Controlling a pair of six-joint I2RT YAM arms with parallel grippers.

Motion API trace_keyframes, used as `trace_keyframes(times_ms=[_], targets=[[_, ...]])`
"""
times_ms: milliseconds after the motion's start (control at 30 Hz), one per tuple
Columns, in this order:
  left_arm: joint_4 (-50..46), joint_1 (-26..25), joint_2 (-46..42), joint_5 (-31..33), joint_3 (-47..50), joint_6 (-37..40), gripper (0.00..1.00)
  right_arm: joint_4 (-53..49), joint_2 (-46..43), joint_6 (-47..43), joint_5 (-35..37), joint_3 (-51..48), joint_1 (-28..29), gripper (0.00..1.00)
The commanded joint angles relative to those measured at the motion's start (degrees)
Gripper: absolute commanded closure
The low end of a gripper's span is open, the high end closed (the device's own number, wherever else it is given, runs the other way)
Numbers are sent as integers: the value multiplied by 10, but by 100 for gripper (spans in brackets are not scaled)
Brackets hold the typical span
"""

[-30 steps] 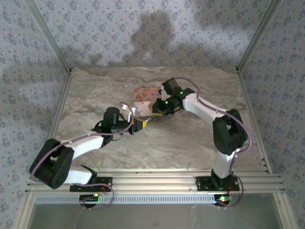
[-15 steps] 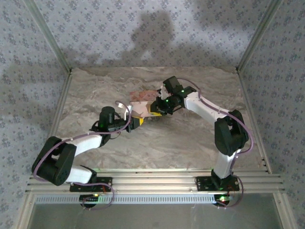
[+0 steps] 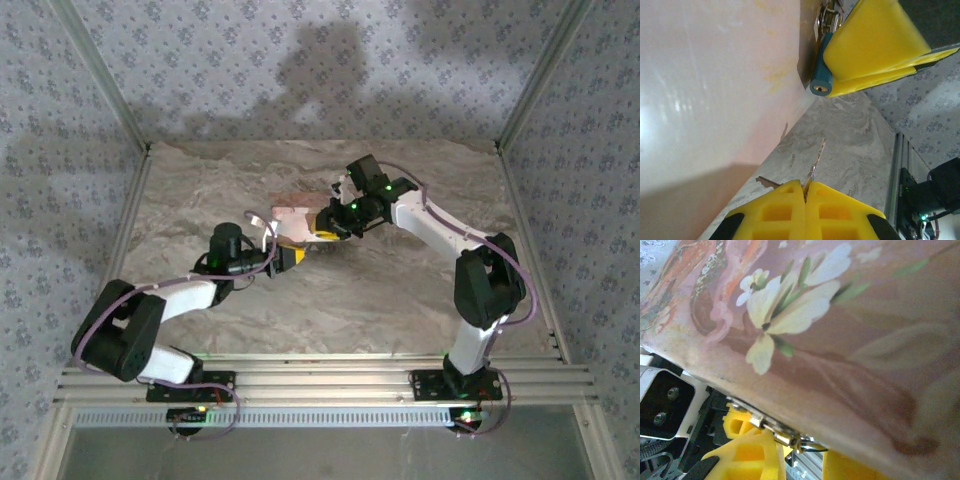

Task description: Unlock a padlock with a key

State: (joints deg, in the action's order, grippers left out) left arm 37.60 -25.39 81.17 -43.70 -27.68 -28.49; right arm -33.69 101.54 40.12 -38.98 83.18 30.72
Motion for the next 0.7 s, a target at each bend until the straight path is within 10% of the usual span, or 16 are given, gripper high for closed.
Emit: trace_keyframes(times_ms=[0, 667], targets=[[30, 1, 7, -22, -20, -9, 100, 34, -36, -1, -25, 16, -1, 100], [45, -8, 34, -6, -52, -13, 100, 53, -38, 8, -18, 1, 7, 100]])
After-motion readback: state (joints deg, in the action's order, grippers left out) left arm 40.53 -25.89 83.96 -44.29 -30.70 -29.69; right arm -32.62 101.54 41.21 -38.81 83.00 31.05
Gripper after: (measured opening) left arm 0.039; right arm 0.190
